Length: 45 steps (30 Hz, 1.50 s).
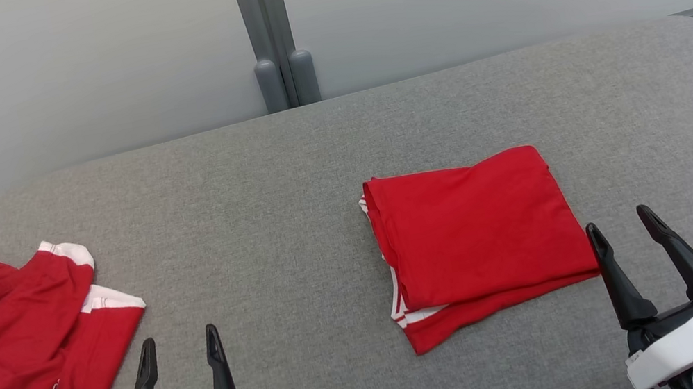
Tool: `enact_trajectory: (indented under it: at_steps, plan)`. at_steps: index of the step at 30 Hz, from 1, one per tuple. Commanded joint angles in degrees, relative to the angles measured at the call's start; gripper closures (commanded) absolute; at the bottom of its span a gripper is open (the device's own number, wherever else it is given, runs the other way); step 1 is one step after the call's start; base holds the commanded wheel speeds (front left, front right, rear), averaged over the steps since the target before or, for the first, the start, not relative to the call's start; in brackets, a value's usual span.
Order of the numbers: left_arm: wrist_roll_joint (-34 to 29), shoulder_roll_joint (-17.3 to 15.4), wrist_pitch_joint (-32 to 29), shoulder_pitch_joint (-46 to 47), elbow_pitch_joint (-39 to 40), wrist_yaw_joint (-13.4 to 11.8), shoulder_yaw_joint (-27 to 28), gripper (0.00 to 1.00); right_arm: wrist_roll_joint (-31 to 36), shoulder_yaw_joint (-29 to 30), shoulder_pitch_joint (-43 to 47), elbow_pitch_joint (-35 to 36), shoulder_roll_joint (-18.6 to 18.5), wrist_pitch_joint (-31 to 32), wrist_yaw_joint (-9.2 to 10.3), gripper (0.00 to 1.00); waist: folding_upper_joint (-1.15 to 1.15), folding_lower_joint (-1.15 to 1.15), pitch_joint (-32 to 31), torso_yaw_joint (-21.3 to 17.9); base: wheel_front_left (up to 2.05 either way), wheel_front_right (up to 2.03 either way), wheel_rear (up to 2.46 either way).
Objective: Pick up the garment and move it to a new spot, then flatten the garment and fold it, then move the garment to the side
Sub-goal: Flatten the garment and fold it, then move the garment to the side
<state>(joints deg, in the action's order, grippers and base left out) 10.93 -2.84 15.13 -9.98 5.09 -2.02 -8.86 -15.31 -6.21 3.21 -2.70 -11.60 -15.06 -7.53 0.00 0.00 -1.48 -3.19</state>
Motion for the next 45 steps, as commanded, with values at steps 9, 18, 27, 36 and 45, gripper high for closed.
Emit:
enact_trajectory:
  at_steps: [9, 18, 27, 36, 45]
  plan:
    - [-0.24, -0.11, 0.00, -0.72, -0.40, -0.11, -0.06, 0.00, -0.41, -0.53, 0.08, -0.31, -0.08, -0.15, 0.09, 0.00, 0.00, 0.00, 0.21, 0.32, 0.00, 0.00, 0.00]
    - [-0.48, -0.11, 0.00, -0.75, -0.68, -0.08, -0.31, 0.00, -0.75, -1.00, 0.04, -0.55, -0.17, -0.15, 0.09, 0.00, 0.00, 0.00, 0.31, 0.49, 0.00, 0.00, 0.00]
    - [-1.08, -0.11, 0.00, -1.00, -0.86, 0.29, -0.24, 0.00, -0.91, -0.78, 0.34, -0.48, 0.23, -0.15, 0.09, 0.00, 0.00, 0.00, 0.00, 0.33, 0.00, 0.00, 0.00]
    - [-1.73, -0.11, 0.00, -1.17, -1.13, 0.72, -0.10, 0.00, -2.31, -1.84, 0.50, -0.87, 0.48, -0.15, 0.09, 0.00, 0.00, 0.00, 0.33, 0.42, 0.00, 0.00, 0.00]
    - [-2.85, -0.11, 0.00, 0.04, -1.37, 2.04, -1.35, 0.00, -11.33, -7.80, -5.31, -7.56, -2.20, -0.15, 0.09, 0.00, 0.00, 0.00, 2.95, 0.34, 0.00, 0.00, 0.00]
